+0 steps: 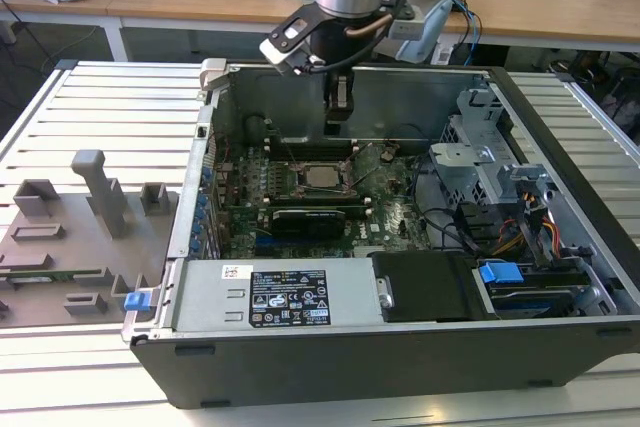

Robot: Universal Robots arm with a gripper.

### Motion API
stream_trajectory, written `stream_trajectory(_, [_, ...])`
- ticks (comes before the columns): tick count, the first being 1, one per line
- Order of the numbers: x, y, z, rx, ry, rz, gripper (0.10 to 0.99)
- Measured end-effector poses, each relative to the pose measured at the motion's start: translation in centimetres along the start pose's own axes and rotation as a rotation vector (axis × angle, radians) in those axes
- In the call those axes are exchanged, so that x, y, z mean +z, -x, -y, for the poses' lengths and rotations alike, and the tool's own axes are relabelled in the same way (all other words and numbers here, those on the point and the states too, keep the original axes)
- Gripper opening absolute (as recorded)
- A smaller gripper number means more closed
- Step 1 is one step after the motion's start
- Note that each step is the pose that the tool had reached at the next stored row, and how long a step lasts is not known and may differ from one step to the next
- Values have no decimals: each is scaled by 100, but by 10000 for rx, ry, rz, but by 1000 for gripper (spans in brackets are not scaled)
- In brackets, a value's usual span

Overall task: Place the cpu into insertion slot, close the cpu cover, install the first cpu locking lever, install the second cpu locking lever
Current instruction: 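Close the cpu cover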

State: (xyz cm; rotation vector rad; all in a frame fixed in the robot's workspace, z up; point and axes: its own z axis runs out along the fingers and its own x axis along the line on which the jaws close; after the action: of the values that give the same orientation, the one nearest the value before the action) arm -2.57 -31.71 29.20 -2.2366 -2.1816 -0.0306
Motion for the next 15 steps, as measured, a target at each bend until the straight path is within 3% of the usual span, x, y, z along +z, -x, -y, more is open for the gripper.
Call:
stream_trajectory(3, [0, -2, -97, 0, -13, 1, 106])
stream_trajectory(7, [1, -7, -288, 0, -35, 1, 106])
stream_trajectory(9, [1, -9, -333, 2, -39, 1, 106])
stream_trajectory(10, [1, -10, -396, 1, -46, 1, 106])
stream_trajectory(15, [1, -13, -523, 2, -64, 2, 106])
